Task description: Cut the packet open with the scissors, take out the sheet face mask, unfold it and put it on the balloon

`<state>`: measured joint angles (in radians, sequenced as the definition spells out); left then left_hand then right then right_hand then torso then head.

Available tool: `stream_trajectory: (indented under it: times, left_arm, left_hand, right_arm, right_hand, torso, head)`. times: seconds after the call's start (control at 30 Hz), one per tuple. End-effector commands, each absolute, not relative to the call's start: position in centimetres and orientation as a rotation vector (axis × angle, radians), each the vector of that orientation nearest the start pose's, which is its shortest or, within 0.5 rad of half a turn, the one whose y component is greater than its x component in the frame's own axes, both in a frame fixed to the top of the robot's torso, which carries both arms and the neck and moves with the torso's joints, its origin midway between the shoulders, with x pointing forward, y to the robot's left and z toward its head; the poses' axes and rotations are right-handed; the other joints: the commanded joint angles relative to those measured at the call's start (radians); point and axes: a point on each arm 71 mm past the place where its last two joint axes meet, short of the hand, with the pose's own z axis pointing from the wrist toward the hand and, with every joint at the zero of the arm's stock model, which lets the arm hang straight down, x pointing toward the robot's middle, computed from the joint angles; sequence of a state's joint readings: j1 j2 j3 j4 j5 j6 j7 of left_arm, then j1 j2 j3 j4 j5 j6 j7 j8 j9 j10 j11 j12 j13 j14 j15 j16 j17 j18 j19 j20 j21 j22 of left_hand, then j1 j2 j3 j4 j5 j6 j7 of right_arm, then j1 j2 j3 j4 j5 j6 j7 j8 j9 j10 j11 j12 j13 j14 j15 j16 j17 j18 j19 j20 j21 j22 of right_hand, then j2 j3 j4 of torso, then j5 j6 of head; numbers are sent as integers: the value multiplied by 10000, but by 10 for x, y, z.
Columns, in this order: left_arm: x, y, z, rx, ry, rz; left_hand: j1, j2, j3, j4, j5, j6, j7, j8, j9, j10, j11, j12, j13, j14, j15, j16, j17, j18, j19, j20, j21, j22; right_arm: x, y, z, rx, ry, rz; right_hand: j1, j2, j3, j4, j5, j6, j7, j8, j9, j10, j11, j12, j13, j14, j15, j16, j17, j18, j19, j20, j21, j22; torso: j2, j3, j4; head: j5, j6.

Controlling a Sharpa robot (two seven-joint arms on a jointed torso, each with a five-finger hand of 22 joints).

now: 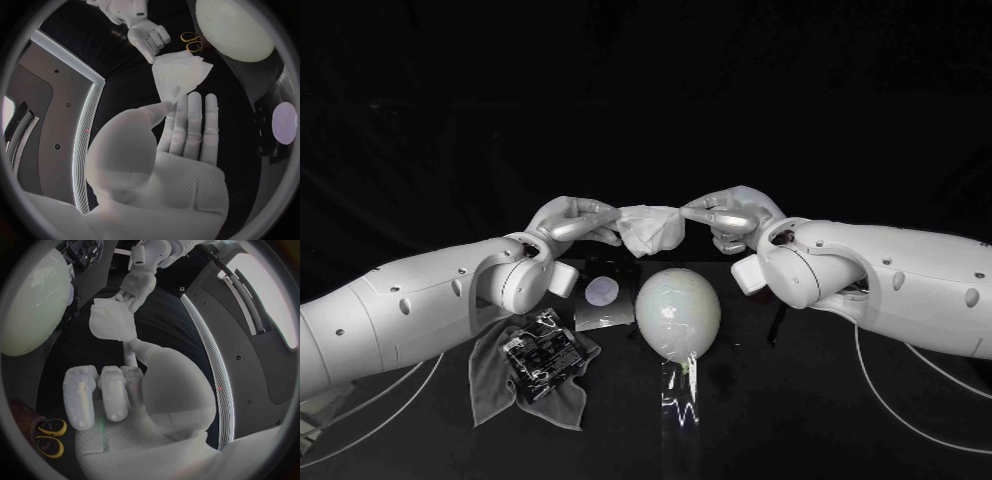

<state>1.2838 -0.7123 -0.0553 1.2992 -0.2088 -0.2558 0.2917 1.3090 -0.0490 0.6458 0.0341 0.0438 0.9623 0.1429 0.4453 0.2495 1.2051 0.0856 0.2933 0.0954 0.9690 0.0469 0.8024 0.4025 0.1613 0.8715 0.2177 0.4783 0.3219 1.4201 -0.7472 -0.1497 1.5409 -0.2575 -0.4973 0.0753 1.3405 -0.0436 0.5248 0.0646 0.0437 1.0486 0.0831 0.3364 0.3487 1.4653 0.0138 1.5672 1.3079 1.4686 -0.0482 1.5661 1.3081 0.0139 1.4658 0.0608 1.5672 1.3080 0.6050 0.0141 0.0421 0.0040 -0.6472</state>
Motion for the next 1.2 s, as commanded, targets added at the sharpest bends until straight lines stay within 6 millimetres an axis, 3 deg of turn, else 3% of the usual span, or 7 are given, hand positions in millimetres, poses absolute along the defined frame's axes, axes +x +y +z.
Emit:
stream_trajectory:
  times: [0.03, 0.37, 0.6, 0.73, 1.1, 1.2]
  left_arm:
    - [542, 199, -154, -8454, 15046, -14122]
    - [551, 195, -155, -8325, 14996, -13555]
    - [559, 195, -159, -8145, 15285, -12925]
    - [561, 194, -162, -8064, 15634, -12544]
    - [567, 198, -169, -8010, 16059, -11799]
    - [567, 198, -170, -7987, 16091, -11759]
  left_hand:
    - [-79, 60, -13, -7, 42, 35, 16, 27, 56, 24, 0, -13, 2, -11, -13, 48, 7, 136, -71, -26, 35, 12]
    - [257, -135, -68, -436, 38, -104, 98, 70, 107, -147, 48, -96, -22, -142, 12, 105, -13, 133, -207, -58, 251, 188]
    - [581, -347, -485, -976, 40, -331, 297, -43, 69, -521, 215, -190, -42, -536, 149, 26, -110, -25, -737, -47, 592, 531]
    - [567, -413, -599, -1070, 42, -530, 414, -221, -27, -874, 356, -283, -86, -863, 285, -7, -149, -113, -1098, 8, 610, 609]
    - [488, -603, -636, -1165, 41, -727, 522, -414, -146, -1219, 496, -350, -147, -1247, 434, -29, -204, -170, -1439, 105, 540, 620]
    - [324, -706, -606, -1096, 41, -806, 577, -483, -196, -1422, 583, -414, -201, -1641, 578, -205, -302, -229, -1696, 219, 301, 491]
  right_arm:
    - [505, -158, -122, 8112, 16403, 12452]
    - [504, -147, -119, 7906, 16578, 12659]
    - [506, -141, -118, 7888, 16584, 12767]
    - [509, -138, -116, 7953, 16494, 12799]
    - [522, -133, -111, 8150, 16313, 12770]
    - [523, -132, -111, 8189, 16341, 12734]
  right_hand:
    - [-18, 117, 357, -308, 49, 69, -21, 150, 858, 1055, -86, 36, 2629, 1022, -59, 47, 2627, -133, 1034, -45, 10, 2619]
    - [-24, 117, 364, -313, 49, 67, -19, 156, 864, 1055, -85, 36, 2629, 1022, -59, 47, 2627, -129, 1026, -45, -4, 2614]
    - [-29, 118, 368, -315, 48, 66, -19, 160, 869, 1055, -84, 36, 2629, 1022, -58, 47, 2627, -129, 1027, -45, -2, 2615]
    - [-36, 121, 374, -316, 48, 64, -17, 165, 875, 1055, -83, 36, 2629, 1022, -58, 47, 2627, -130, 1029, -45, 1, 2616]
    - [-50, 125, 386, -321, 48, 57, -16, 174, 887, 1055, -81, 36, 2629, 1022, -57, 47, 2627, -132, 1033, -44, 8, 2618]
    - [-50, 125, 386, -321, 48, 57, -16, 174, 887, 1055, -81, 36, 2629, 1022, -57, 47, 2627, -132, 1033, -44, 8, 2618]
  torso:
    - [-9, -2, -4]
    - [-4, 1, -3]
    - [4, 0, -5]
    - [-2, 1, 6]
    - [9, -7, 9]
    - [13, -11, 12]
  head:
    - [5, 17]
    - [14, 64]
    - [9, 85]
    - [10, 94]
    - [11, 107]
    - [12, 90]
